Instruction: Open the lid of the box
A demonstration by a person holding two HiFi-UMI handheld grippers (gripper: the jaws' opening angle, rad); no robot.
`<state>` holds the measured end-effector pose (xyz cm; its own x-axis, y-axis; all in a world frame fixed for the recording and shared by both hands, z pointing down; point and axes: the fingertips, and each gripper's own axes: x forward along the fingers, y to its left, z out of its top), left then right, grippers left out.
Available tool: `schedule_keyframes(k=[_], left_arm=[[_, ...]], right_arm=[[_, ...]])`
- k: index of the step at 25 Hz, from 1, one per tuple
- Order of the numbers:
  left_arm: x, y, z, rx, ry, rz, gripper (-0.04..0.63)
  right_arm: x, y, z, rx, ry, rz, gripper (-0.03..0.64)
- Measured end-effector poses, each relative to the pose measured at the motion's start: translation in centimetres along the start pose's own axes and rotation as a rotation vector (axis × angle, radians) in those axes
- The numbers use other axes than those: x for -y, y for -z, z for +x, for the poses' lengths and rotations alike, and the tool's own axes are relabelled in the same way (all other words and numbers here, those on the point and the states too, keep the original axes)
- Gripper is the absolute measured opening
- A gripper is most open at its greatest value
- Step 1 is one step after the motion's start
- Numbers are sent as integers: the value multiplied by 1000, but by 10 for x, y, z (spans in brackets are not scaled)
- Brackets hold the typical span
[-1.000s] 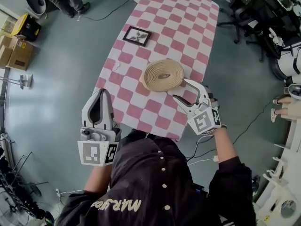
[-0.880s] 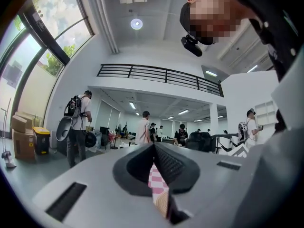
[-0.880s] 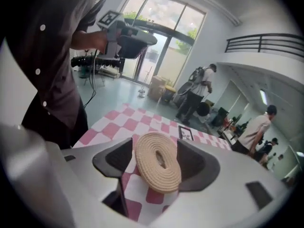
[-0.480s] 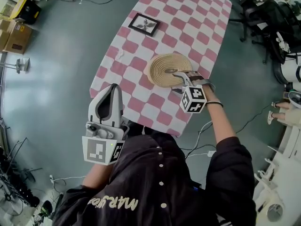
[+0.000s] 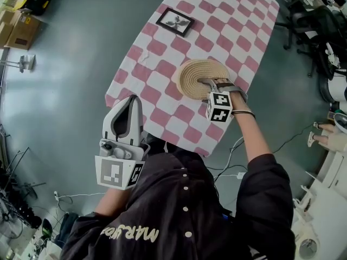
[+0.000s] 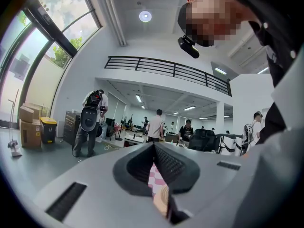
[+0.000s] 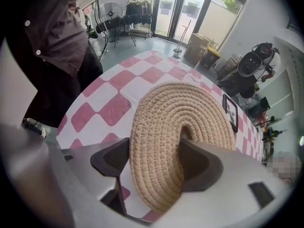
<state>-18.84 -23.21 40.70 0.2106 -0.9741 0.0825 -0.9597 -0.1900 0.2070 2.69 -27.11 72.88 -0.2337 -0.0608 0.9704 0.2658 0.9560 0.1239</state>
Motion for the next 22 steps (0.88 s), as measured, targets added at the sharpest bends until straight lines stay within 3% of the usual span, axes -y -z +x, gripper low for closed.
schedule_keyframes(k=[11, 17, 22], left_arm=[[-7, 3, -4, -11, -11, -1, 9], [-5, 0, -5, -10, 6, 9, 9], [2, -5, -3, 4, 28, 17, 9]], right_arm=[[2, -1, 13, -22, -15, -8, 328], [4, 2, 8, -26, 30, -26, 314], [11, 0, -6, 9, 69, 22, 314]])
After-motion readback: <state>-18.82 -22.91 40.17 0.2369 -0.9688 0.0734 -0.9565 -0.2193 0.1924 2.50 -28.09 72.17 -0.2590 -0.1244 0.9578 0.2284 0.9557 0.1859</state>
